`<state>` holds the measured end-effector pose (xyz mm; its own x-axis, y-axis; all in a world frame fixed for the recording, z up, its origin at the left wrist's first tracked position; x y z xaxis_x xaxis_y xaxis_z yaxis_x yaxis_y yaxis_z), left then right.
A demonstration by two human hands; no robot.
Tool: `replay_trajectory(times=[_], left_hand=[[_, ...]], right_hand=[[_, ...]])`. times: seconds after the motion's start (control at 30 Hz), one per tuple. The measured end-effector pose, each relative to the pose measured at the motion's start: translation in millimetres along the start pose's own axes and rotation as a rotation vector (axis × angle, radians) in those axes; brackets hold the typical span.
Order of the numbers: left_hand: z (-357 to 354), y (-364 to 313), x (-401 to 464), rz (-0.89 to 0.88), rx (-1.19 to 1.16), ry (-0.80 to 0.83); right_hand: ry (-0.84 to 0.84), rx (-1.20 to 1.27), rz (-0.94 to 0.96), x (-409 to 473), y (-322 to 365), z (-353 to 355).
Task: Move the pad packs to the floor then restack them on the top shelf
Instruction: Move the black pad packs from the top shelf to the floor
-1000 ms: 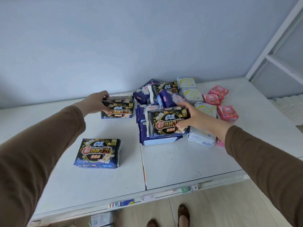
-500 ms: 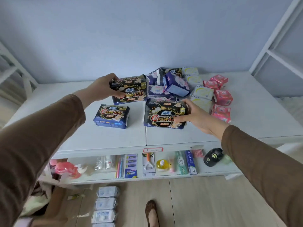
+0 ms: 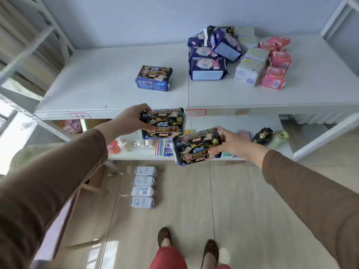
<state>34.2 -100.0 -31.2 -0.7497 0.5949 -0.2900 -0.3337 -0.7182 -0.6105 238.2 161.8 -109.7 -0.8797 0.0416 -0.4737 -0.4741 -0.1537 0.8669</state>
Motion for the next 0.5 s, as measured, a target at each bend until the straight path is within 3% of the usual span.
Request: replay_trajectory(times=[0.27,0.5], left_hand=[[-60.7,112.4,-15.2,0.035,-0.014,0.095],[-116.9,233.3,7.9,-0.002,0.068,0.183]], right_hand=[[0.005,-0.026,-0.150,21.5,-75.2,-108.2],[-0.158,-0.095,-0.231,64.5,-144.3,-194.6]])
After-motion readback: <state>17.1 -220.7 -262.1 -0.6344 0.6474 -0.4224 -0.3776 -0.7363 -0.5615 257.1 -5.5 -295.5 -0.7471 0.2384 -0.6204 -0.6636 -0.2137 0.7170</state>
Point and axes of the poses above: each hand's wrist, its own x-axis towards the middle knuckle, its own z-axis out of the back of the hand, y = z × x, the point moved 5 cm from there along x, towards the middle knuckle, and after that the axes turned 2 degrees about -x, right-handed, at the moved point
